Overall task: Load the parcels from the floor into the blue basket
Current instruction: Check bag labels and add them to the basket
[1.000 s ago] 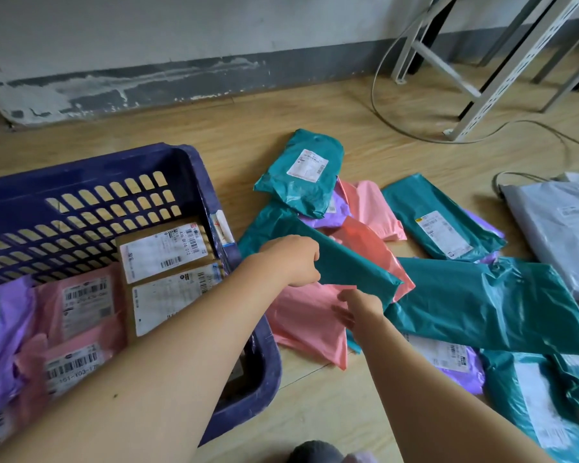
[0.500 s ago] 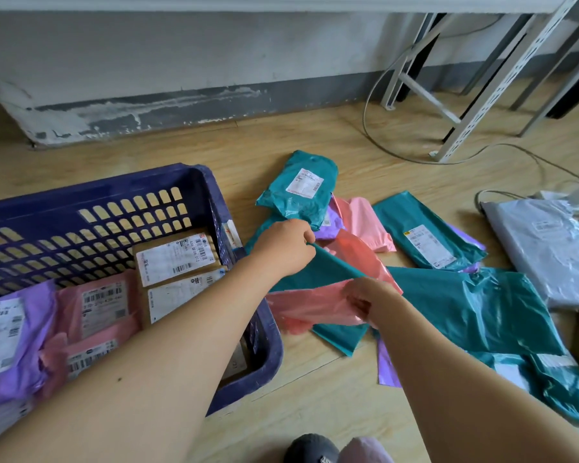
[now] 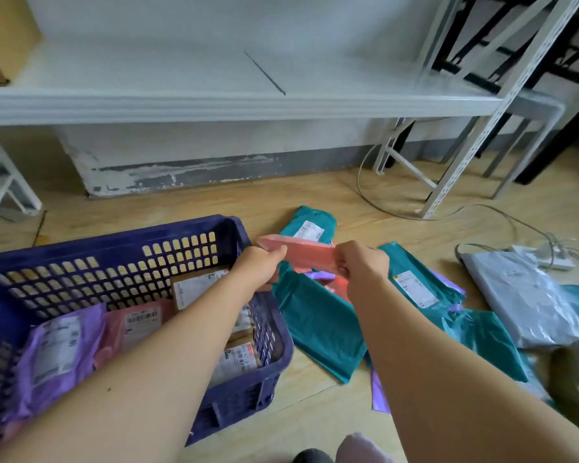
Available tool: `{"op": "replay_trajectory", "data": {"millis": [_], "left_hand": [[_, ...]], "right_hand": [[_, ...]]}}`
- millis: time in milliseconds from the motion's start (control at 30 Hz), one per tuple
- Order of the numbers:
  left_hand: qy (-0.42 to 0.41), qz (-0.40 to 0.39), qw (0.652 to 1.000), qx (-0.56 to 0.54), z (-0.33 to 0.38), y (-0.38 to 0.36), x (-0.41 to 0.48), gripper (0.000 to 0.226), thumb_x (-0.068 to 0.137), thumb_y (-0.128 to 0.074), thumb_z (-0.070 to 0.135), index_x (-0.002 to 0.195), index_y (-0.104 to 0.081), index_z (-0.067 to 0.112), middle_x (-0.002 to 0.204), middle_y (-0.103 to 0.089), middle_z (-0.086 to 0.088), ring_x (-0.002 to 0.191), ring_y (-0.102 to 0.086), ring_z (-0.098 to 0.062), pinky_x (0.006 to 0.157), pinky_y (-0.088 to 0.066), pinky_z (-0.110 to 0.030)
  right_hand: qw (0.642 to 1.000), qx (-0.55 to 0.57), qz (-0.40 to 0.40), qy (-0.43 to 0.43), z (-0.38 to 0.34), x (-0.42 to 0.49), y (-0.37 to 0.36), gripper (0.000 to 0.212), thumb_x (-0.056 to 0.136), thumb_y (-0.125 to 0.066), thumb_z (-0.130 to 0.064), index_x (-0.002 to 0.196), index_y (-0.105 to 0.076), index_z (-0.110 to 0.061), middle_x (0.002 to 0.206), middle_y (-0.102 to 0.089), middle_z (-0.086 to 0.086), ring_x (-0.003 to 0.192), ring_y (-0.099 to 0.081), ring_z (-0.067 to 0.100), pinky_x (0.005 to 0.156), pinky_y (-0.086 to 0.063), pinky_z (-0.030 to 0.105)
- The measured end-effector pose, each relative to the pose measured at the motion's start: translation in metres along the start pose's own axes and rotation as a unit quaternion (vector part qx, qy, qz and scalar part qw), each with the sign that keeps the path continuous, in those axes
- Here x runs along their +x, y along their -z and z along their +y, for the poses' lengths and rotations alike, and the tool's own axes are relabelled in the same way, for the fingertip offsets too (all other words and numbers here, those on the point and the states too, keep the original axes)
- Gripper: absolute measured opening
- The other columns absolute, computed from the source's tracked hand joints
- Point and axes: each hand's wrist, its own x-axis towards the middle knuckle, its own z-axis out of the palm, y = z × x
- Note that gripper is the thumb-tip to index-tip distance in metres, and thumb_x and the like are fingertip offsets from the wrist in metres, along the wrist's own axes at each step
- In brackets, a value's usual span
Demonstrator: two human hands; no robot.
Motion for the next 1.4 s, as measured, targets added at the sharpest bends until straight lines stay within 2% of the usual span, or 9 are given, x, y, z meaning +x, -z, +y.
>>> {"op": "replay_trajectory", "data": {"millis": [167, 300, 433, 633, 767, 1033, 1100, 1267, 1400], "left_hand": [[0.102, -0.044, 0.968, -0.225, 0.003, 0.018, -0.029, 0.049, 0.089, -0.052, 0.053, 0.117, -0.042, 0.014, 0.103, -0.056, -0.016, 0.093, -0.059, -0.03, 0.081, -0.055, -0.043], [0.093, 0.004, 0.947, -0.308, 0.001, 0.038, -0.038, 0.041, 0.087, -0.059, 0.047, 0.098, -0.051, 0.008, 0.085, -0.059, -0.013, 0.078, -0.06, -0.025, 0.078, -0.054, -0.041], [0.062, 0.038, 0.924, -0.375, -0.005, 0.063, -0.046, 0.025, 0.09, -0.06, 0.025, 0.107, -0.052, 0.008, 0.091, -0.062, -0.013, 0.082, -0.06, -0.026, 0.079, -0.051, -0.041], [0.039, 0.051, 0.956, -0.286, -0.021, 0.093, -0.053, 0.011, 0.09, -0.06, 0.02, 0.098, -0.06, 0.011, 0.09, -0.065, -0.008, 0.083, -0.063, -0.025, 0.079, -0.053, -0.04], [0.053, 0.045, 0.977, -0.203, -0.037, 0.111, -0.052, 0.019, 0.088, -0.063, 0.027, 0.101, -0.063, 0.012, 0.108, -0.067, -0.01, 0.105, -0.061, -0.03, 0.099, -0.044, -0.047], [0.078, 0.026, 0.982, -0.168, -0.046, 0.134, -0.052, 0.031, 0.096, -0.047, 0.038, 0.104, -0.06, 0.011, 0.09, -0.067, -0.007, 0.082, -0.063, -0.025, 0.07, -0.049, -0.035], [0.079, 0.044, 0.98, -0.179, -0.047, 0.138, -0.053, 0.03, 0.098, -0.044, 0.037, 0.095, -0.061, 0.012, 0.082, -0.066, -0.006, 0.075, -0.062, -0.024, 0.065, -0.047, -0.033], [0.061, 0.121, 0.974, -0.182, -0.066, 0.156, -0.048, 0.029, 0.098, -0.044, 0.037, 0.087, -0.06, 0.016, 0.083, -0.065, -0.006, 0.076, -0.061, -0.025, 0.081, -0.047, -0.039], [0.056, 0.211, 0.967, -0.131, -0.09, 0.174, -0.045, 0.036, 0.094, -0.053, 0.036, 0.117, -0.061, 0.009, 0.109, -0.064, -0.005, 0.103, -0.059, -0.028, 0.1, -0.044, -0.043]], "right_hand": [[0.994, 0.032, -0.107, 0.019, -0.001, -0.048, -0.007, 0.017, 0.068, -0.051, 0.011, 0.063, -0.057, -0.004, 0.065, -0.052, 0.012, 0.063, -0.05, 0.021, 0.055, -0.04, 0.028], [0.952, 0.019, -0.305, 0.014, 0.0, -0.071, -0.014, 0.036, 0.074, -0.049, 0.023, 0.056, -0.059, -0.006, 0.064, -0.055, 0.008, 0.064, -0.054, 0.016, 0.059, -0.053, 0.022], [0.919, -0.083, -0.385, 0.015, 0.004, -0.081, -0.024, 0.053, 0.072, -0.047, 0.027, 0.039, -0.06, -0.012, 0.058, -0.059, 0.005, 0.065, -0.059, 0.016, 0.065, -0.055, 0.023], [0.928, -0.236, -0.281, 0.064, 0.007, -0.082, -0.043, 0.03, 0.075, -0.049, 0.01, 0.057, -0.059, -0.011, 0.067, -0.055, 0.006, 0.071, -0.049, 0.016, 0.066, -0.042, 0.028], [0.962, -0.181, -0.192, 0.069, 0.01, -0.077, -0.06, 0.021, 0.072, -0.055, 0.0, 0.055, -0.057, -0.014, 0.058, -0.05, 0.005, 0.063, -0.045, 0.018, 0.064, -0.039, 0.03], [0.958, -0.133, -0.255, 0.011, 0.022, -0.09, -0.107, 0.015, 0.082, -0.062, -0.02, 0.07, -0.055, -0.013, 0.073, -0.058, 0.007, 0.064, -0.056, 0.022, 0.059, -0.048, 0.028], [0.96, -0.112, -0.256, 0.001, 0.026, -0.089, -0.117, 0.012, 0.08, -0.064, -0.019, 0.072, -0.056, -0.016, 0.09, -0.065, 0.013, 0.083, -0.065, 0.029, 0.076, -0.057, 0.039], [0.966, -0.101, -0.237, 0.003, 0.031, -0.09, -0.134, 0.024, 0.078, -0.066, -0.003, 0.058, -0.053, -0.012, 0.062, -0.054, 0.009, 0.066, -0.054, 0.024, 0.073, -0.05, 0.036], [0.969, -0.094, -0.227, 0.036, 0.042, -0.103, -0.157, 0.02, 0.078, -0.066, -0.003, 0.065, -0.058, -0.014, 0.068, -0.06, 0.005, 0.076, -0.061, 0.024, 0.066, -0.056, 0.036]]}}
